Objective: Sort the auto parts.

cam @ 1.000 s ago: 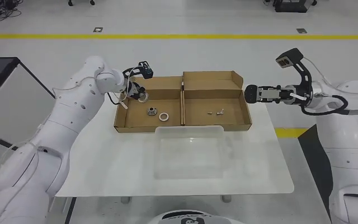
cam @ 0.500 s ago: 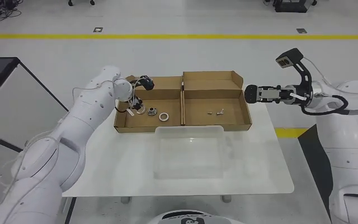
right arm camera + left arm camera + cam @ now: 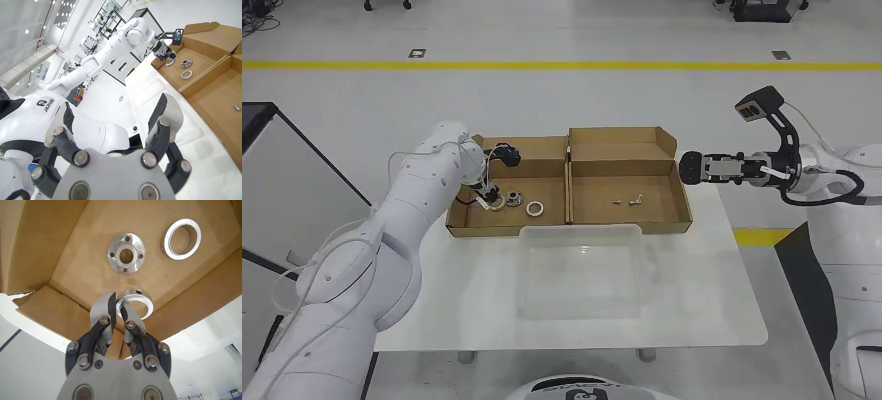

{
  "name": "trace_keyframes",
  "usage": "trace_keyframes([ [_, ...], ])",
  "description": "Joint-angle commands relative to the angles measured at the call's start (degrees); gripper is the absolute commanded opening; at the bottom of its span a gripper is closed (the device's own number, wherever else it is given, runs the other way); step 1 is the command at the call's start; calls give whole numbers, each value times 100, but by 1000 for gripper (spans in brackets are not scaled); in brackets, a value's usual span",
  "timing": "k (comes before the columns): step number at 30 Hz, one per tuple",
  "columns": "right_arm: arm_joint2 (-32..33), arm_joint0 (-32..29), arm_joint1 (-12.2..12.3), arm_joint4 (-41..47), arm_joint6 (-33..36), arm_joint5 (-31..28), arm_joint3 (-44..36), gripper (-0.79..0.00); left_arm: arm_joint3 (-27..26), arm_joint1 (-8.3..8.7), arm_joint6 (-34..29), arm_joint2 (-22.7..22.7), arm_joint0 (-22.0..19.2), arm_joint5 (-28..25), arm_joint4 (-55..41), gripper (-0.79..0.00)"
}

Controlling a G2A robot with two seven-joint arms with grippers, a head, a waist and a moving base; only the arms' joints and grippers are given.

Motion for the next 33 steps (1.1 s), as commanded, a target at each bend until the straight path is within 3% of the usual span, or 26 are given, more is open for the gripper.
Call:
trace_keyframes([
  [1,0,0,0,0,0,0,0,0,153,-75,64,10,-20,0,-37,-785],
  [9,0,0,0,0,0,0,0,0,154,-85,108,16,-11,9,-23,-785],
  [16,0,0,0,0,0,0,0,0,59,-43,517,45,143,363,327,-785],
  [26,0,0,0,0,0,0,0,0,173,-85,555,36,288,536,441,-785],
  [27,0,0,0,0,0,0,0,0,191,-90,563,30,286,538,445,-637],
  [29,0,0,0,0,0,0,0,0,232,-96,572,24,278,530,468,-431],
  [31,0,0,0,0,0,0,0,0,267,-102,584,12,270,516,480,-68],
  [32,0,0,0,0,0,0,0,0,289,-104,591,5,264,520,484,0],
  [33,0,0,0,0,0,0,0,0,304,-107,597,-1,260,526,492,0],
])
